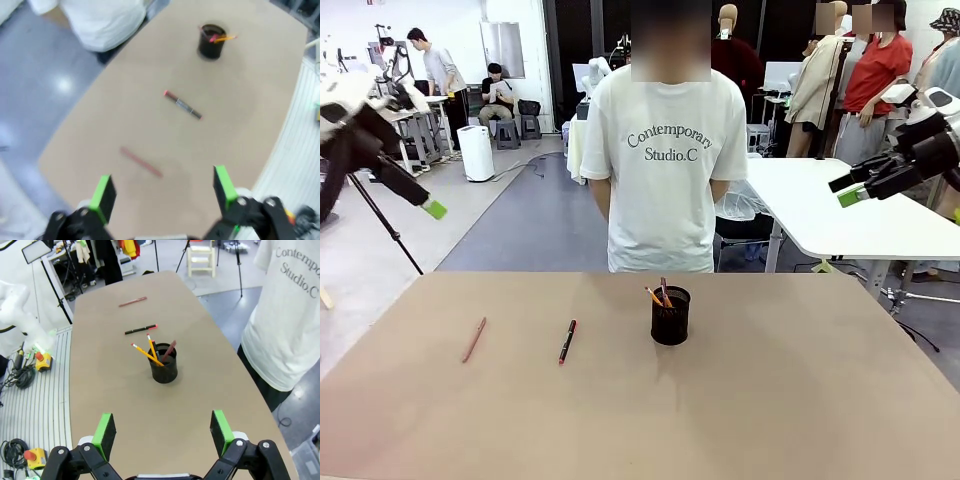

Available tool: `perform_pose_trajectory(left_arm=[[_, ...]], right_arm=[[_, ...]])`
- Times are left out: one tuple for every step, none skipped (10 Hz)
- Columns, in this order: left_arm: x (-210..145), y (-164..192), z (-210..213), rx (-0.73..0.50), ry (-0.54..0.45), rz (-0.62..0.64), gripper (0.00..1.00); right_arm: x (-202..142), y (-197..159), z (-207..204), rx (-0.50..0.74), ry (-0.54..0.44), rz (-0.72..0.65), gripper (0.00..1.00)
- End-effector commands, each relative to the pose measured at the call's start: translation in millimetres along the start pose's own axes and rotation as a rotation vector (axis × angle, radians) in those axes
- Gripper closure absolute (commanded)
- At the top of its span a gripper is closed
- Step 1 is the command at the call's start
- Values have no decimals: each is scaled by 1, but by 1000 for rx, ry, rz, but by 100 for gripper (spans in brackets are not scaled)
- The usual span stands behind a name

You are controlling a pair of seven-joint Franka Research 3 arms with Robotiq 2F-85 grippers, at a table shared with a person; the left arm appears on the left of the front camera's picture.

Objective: Place the pens into the pen holder.
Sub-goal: Pick up a writing instrument from the table and place it into the Pen holder.

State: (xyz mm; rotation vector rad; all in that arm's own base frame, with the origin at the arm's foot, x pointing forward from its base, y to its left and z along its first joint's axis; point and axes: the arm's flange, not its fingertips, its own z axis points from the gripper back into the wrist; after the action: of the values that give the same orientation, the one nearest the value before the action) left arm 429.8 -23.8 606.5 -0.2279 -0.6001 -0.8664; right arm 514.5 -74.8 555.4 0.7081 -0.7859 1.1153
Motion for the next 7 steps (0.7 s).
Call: perform_pose_trajectory(left_arm=[[22, -6, -24, 36, 133, 108, 0], [23, -15, -37, 107, 190, 179, 0], [24, -23, -54, 197, 216, 239, 0], [25, -28, -68, 223, 228, 256, 0], [27, -37, -81, 278, 246, 284, 0], [33, -43, -92, 302, 204, 308, 0], [32, -46, -95, 242, 209, 279, 0]], right_arm=[[4, 1, 2, -2, 11, 4, 0], [4, 1, 2, -2, 11, 4, 0], [4, 1, 2, -2, 11, 4, 0], [4, 1, 2, -2, 11, 4, 0], [4, 1, 2, -2, 11, 4, 0], [4, 1, 2, -2, 11, 4, 0], [4, 1, 2, -2, 11, 4, 0]])
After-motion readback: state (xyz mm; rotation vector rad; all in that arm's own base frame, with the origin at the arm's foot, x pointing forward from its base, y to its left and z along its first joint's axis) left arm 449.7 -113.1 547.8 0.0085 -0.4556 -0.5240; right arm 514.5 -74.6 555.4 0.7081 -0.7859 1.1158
